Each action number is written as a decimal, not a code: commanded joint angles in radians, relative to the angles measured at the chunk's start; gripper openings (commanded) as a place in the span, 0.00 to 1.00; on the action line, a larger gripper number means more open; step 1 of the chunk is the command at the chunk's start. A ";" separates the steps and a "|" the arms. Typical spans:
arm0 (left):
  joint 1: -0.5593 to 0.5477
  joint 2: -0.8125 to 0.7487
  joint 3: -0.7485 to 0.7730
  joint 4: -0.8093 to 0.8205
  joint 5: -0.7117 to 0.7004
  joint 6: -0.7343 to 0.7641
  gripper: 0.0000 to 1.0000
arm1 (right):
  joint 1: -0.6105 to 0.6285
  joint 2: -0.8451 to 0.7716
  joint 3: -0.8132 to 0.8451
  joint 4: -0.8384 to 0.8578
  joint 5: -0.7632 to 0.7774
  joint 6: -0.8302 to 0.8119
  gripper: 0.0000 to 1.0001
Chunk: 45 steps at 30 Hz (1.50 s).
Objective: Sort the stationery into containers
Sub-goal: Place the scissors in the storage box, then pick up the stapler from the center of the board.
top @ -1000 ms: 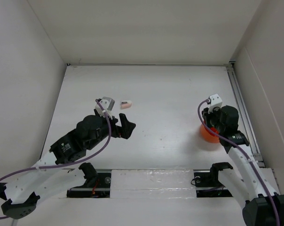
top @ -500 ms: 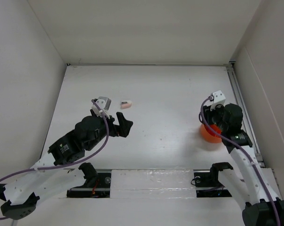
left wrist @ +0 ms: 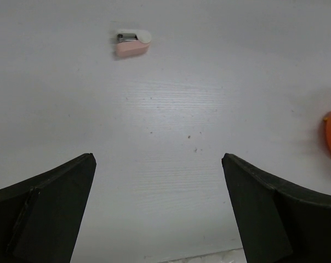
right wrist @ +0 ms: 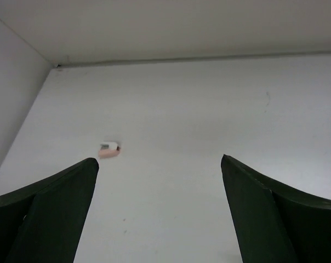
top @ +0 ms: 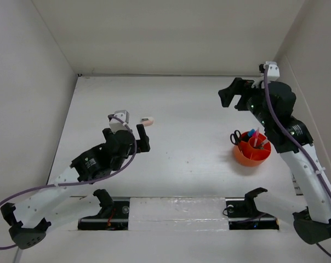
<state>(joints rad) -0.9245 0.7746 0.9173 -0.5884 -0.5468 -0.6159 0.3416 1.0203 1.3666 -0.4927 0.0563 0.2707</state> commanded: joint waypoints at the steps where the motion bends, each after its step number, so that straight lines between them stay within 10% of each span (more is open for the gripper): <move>1: 0.042 0.072 0.061 -0.047 -0.070 -0.077 1.00 | 0.100 0.006 0.049 -0.196 0.197 0.205 1.00; 7: 0.144 0.266 0.118 0.067 0.027 -0.128 1.00 | 0.129 -0.283 -0.203 0.142 -0.003 0.294 1.00; 21: 0.447 0.911 0.563 0.058 0.182 -0.214 0.98 | 0.369 -0.247 -0.084 -0.164 0.056 0.246 1.00; 45: 0.512 1.175 0.615 -0.156 0.274 -0.944 0.99 | 0.410 -0.246 -0.299 -0.003 -0.193 0.194 1.00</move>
<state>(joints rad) -0.4175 1.9675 1.4899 -0.6846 -0.2699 -1.4353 0.7414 0.7803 1.0790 -0.5602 -0.1131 0.4702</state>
